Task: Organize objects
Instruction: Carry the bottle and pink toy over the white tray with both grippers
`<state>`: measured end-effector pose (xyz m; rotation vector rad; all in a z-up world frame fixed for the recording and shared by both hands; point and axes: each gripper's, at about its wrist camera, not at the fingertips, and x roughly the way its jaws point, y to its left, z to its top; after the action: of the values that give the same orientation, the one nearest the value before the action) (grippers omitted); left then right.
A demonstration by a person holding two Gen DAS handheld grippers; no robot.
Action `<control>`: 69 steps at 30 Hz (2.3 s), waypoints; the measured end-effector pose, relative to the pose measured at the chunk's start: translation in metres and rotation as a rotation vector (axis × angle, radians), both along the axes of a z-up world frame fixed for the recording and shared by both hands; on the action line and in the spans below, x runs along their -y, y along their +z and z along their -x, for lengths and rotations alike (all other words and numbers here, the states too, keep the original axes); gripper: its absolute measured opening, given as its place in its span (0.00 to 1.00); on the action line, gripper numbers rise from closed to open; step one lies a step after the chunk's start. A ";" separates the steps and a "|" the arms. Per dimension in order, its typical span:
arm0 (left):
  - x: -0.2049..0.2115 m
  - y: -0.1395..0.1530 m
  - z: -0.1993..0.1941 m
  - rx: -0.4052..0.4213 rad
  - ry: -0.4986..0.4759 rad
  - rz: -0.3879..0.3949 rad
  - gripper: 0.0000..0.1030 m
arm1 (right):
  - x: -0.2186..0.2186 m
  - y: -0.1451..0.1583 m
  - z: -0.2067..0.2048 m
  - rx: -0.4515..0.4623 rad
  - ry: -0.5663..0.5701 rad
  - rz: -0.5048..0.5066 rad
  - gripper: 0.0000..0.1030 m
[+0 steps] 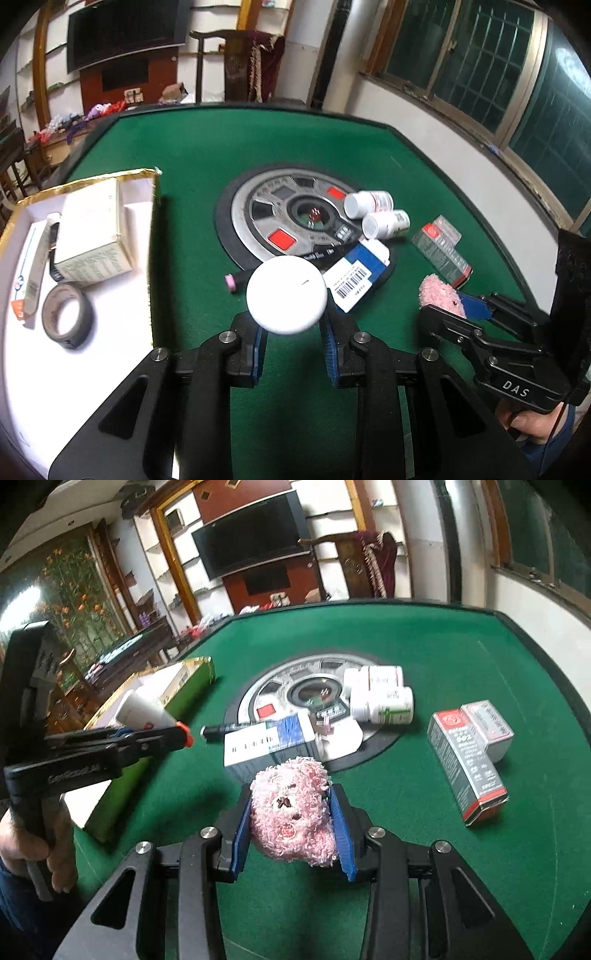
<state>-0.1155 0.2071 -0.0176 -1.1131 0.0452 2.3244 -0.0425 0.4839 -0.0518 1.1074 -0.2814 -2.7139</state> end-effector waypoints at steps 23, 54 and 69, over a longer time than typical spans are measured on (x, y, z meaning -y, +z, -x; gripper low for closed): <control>0.129 0.012 -0.010 -0.086 0.221 -0.023 0.24 | 0.154 0.019 0.025 -0.034 0.210 -0.005 0.38; 0.204 -0.022 0.012 -0.026 0.361 0.021 0.25 | 0.265 -0.010 0.053 0.067 0.356 -0.107 0.38; 0.236 -0.043 0.029 0.092 0.410 -0.008 0.25 | 0.300 -0.012 0.065 0.138 0.419 -0.221 0.38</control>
<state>-0.1450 -0.0288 -0.0607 -1.3245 -0.2490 2.6179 -0.1077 0.1836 -0.0642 1.2494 0.2167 -2.3397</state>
